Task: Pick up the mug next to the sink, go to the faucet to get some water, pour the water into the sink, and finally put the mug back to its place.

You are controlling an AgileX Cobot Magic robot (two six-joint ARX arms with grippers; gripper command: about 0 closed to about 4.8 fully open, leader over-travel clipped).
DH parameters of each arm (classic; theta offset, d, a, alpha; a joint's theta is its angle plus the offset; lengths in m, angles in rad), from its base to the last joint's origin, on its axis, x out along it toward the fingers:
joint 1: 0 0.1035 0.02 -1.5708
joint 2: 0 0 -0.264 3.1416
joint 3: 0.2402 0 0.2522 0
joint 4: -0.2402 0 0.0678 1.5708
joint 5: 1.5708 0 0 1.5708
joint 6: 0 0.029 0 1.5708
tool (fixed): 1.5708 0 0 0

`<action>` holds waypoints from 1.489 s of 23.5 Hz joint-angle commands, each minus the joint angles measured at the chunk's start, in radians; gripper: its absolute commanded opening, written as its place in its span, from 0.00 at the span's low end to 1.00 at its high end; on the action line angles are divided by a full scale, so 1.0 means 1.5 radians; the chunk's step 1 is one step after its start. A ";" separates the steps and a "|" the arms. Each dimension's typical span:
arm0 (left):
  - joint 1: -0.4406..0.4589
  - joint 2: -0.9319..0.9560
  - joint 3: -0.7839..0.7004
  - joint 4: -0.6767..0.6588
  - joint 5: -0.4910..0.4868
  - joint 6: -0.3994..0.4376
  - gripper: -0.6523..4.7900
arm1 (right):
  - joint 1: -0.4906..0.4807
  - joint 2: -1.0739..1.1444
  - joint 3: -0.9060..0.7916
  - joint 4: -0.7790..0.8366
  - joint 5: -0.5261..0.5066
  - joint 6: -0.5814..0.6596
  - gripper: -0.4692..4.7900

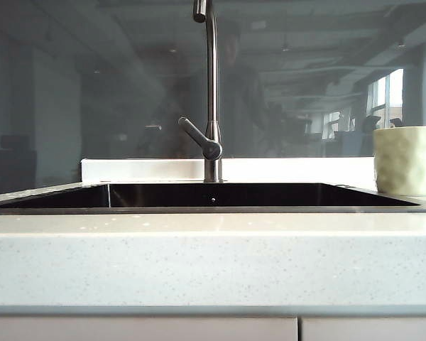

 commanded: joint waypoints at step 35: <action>0.001 0.000 0.002 0.006 0.004 0.002 0.11 | -0.047 0.717 0.128 0.700 -0.133 -0.056 0.43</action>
